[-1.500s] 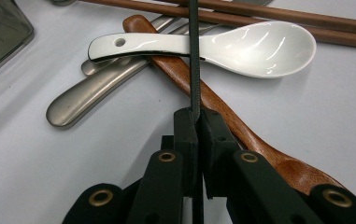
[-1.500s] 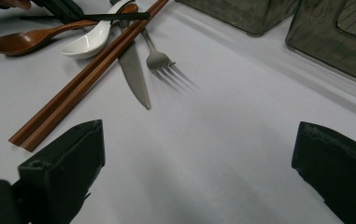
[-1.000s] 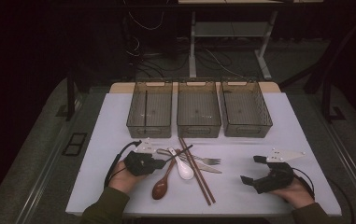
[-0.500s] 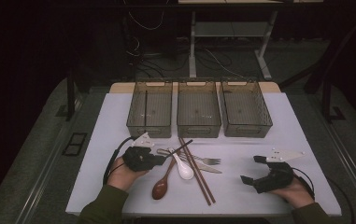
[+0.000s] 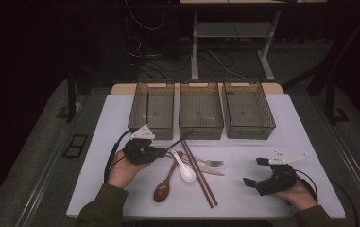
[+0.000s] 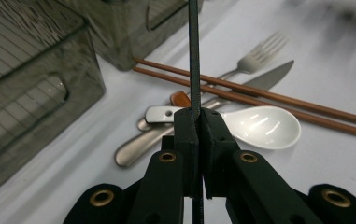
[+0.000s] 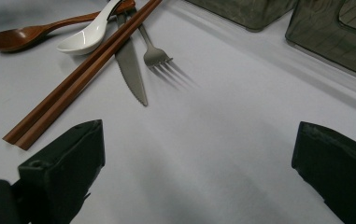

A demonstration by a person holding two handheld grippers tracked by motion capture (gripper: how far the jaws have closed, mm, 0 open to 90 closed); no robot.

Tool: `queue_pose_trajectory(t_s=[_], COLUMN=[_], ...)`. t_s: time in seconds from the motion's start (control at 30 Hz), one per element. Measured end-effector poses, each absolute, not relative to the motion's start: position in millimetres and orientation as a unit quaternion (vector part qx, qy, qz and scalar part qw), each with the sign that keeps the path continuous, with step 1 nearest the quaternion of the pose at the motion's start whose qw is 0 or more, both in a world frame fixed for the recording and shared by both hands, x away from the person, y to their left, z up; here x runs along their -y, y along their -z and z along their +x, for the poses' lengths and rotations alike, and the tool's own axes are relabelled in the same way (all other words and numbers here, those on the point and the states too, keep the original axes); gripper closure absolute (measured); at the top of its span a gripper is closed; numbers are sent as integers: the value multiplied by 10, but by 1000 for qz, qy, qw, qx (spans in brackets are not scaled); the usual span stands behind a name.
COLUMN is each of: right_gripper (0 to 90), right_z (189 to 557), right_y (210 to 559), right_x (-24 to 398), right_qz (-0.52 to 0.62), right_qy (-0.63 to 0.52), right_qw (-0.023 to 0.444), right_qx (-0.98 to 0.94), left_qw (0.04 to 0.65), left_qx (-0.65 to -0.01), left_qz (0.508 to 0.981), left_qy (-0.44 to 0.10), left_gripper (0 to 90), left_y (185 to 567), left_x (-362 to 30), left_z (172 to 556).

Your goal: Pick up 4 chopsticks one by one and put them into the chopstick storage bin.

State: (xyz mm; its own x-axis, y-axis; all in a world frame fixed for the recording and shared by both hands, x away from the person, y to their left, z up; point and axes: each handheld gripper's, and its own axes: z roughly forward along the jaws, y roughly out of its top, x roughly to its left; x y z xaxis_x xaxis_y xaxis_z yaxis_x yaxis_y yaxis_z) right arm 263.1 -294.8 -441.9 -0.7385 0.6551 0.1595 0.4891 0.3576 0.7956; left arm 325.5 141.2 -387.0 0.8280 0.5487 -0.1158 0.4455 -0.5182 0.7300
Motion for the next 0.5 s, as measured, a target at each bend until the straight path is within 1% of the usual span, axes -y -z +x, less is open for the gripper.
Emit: queue_pose_trajectory(t_s=[0.5], right_gripper=[26], right_z=[2641], right_y=[4425], right_x=[2954], right_qz=[352], right_qy=[-445], right_qw=[94], right_qx=[-818], left_qw=[408], left_qx=[-286], left_qz=[863], left_qy=[-81], left_gripper=[849], left_y=[3686], left_x=[-1410], left_z=[3513])
